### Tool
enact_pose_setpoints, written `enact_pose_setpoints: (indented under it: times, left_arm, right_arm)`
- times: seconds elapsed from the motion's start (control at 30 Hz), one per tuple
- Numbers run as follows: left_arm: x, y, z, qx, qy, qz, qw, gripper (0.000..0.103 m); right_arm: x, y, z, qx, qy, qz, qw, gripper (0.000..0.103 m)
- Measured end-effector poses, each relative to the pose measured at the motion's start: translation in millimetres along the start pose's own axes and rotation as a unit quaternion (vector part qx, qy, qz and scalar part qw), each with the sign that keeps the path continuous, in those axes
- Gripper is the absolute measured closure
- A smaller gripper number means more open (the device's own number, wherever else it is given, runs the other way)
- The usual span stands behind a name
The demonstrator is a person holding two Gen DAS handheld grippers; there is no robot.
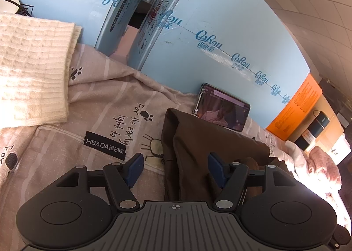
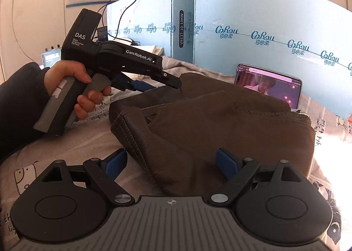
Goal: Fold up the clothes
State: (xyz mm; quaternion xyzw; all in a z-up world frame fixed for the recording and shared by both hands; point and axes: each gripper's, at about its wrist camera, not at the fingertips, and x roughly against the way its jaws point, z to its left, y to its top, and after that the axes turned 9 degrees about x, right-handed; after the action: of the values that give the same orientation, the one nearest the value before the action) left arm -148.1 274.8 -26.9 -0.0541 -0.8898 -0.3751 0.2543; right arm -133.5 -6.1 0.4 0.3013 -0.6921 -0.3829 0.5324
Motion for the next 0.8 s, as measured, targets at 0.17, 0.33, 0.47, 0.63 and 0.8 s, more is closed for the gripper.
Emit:
enact_pose_setpoints:
  times: [0.17, 0.33, 0.47, 0.63, 0.8]
  left_arm:
    - [1, 0, 0, 0.001, -0.006, 0.005, 1.0000, 0.037]
    - [3, 1, 2, 0.004, -0.009, 0.004, 0.9999, 0.037]
    - [2, 3, 5, 0.012, -0.013, 0.003, 0.9998, 0.037]
    - [0, 7, 11, 0.016, -0.028, 0.003, 0.9995, 0.037]
    - [-4, 15, 9, -0.026, -0.042, 0.003, 0.9988, 0.036]
  right_arm:
    - [-6, 5, 7, 0.020, -0.034, 0.012, 0.999, 0.015]
    - [-1, 14, 4, 0.018, -0.092, -0.010, 0.996, 0.017]
    - [-4, 21, 8, 0.024, -0.126, -0.018, 0.992, 0.017]
    - [-26, 29, 22, 0.043, -0.125, -0.001, 0.991, 0.033]
    - [-17, 30, 13, 0.013, -0.157, -0.019, 0.987, 0.085]
